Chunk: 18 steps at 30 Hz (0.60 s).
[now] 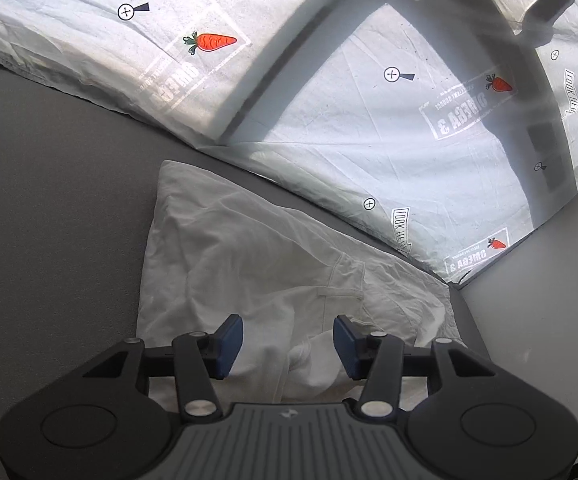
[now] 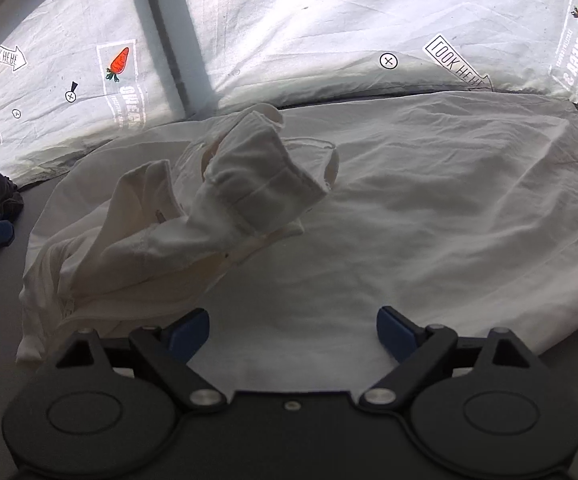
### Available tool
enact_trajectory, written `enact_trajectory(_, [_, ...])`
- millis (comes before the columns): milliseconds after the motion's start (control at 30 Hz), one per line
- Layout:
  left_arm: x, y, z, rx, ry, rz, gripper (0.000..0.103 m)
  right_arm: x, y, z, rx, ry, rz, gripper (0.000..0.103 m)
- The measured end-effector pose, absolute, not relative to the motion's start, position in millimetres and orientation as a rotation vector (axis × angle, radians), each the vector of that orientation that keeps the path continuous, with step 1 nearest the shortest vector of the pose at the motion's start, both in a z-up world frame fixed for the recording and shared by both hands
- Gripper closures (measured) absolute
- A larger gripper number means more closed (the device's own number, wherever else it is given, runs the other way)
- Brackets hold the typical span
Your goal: Fold clothes
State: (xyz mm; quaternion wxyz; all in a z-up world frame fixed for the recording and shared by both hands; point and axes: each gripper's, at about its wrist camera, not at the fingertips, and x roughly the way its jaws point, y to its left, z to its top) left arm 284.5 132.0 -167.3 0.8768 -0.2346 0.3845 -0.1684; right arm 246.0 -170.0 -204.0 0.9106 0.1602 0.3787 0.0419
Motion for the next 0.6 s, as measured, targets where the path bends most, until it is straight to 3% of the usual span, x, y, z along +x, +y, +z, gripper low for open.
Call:
enact_trajectory(167, [283.5,144.2,-189.6,-0.303,0.886,-0.199,0.052,238.3,-207.6,-207.0,0.850,0.745,0.130,0.047])
enact_trajectory(300, [280.0,149.0,-207.5,-0.330,0.925,-0.184,0.051,243.5,-215.4,-214.2,1.077,0.689,0.158,0.046])
enact_trajectory(433, [281.0,146.6,-214.9,-0.315,0.939,-0.185,0.046,260.7,-207.5,-207.3,1.084,0.682,0.159,0.017])
enact_trajectory(600, [283.8,144.7,-221.8,-0.319,0.955,-0.183,0.045,302.7,-195.6,-215.5,0.994,0.771,0.125,0.018])
